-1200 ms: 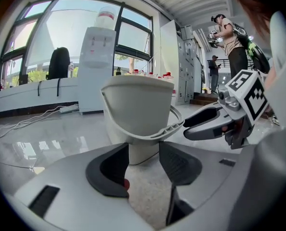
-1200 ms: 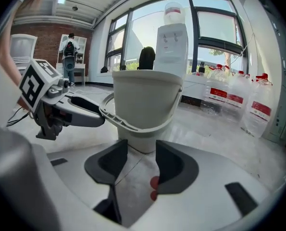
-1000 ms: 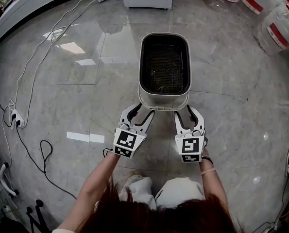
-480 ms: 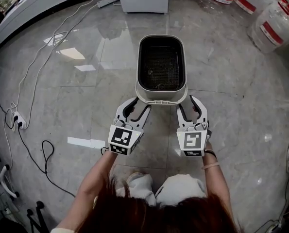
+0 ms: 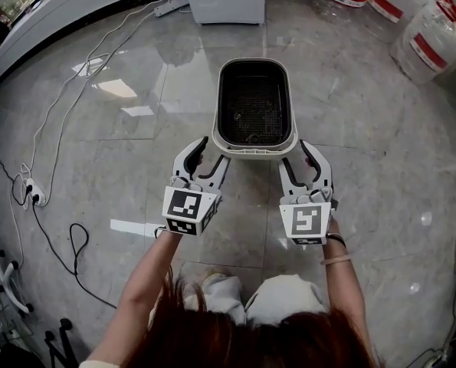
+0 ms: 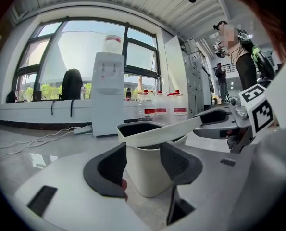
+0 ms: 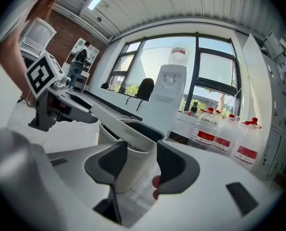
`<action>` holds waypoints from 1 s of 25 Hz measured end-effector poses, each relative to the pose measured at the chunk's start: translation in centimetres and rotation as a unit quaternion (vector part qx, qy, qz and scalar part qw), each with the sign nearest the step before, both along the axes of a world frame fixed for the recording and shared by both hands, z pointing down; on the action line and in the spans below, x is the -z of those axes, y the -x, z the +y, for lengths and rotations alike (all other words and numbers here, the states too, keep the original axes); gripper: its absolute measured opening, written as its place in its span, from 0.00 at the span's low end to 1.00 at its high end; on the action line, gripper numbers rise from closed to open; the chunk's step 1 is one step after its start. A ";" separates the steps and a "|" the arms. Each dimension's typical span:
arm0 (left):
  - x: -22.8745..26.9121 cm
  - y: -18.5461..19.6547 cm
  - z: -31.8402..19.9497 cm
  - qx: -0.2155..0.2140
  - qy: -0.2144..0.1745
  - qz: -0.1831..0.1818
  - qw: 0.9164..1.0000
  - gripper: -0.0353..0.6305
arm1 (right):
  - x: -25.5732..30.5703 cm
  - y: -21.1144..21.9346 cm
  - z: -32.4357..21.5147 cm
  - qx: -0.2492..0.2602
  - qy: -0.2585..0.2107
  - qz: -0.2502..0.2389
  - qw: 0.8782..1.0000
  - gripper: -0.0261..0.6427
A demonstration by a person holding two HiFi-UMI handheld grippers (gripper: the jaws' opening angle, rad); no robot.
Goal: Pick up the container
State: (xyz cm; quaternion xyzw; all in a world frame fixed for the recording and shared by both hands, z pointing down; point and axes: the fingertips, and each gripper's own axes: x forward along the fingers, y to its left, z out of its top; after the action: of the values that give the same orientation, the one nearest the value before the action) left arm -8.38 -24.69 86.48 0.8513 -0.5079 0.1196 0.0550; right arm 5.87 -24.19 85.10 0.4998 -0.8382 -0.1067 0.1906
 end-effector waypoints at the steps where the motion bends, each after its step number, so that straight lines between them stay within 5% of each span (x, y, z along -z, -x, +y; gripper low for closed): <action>1: 0.3 0.2 -0.3 0.004 -0.004 -0.004 1.000 0.37 | 0.2 0.2 0.0 0.004 -0.005 0.003 1.000 0.32; 11: 4.7 -1.9 -1.9 -0.009 -0.136 -0.080 0.987 0.39 | 3.7 1.0 -1.2 0.011 -0.048 0.013 0.999 0.32; 17: 6.4 -1.7 -3.5 0.001 -0.143 -0.061 0.988 0.37 | 5.0 1.2 -2.4 0.015 -0.068 0.035 0.997 0.32; 25: 8.0 -1.9 -5.3 -0.006 -0.161 -0.092 0.983 0.34 | 6.0 1.3 -4.2 -0.006 -0.103 0.085 0.991 0.27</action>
State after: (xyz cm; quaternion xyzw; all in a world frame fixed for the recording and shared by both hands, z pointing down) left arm -6.48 -30.00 78.48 0.8374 -0.5183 0.1143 -0.1305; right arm 4.58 -28.35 79.14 0.5112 -0.8001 -0.2338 0.2094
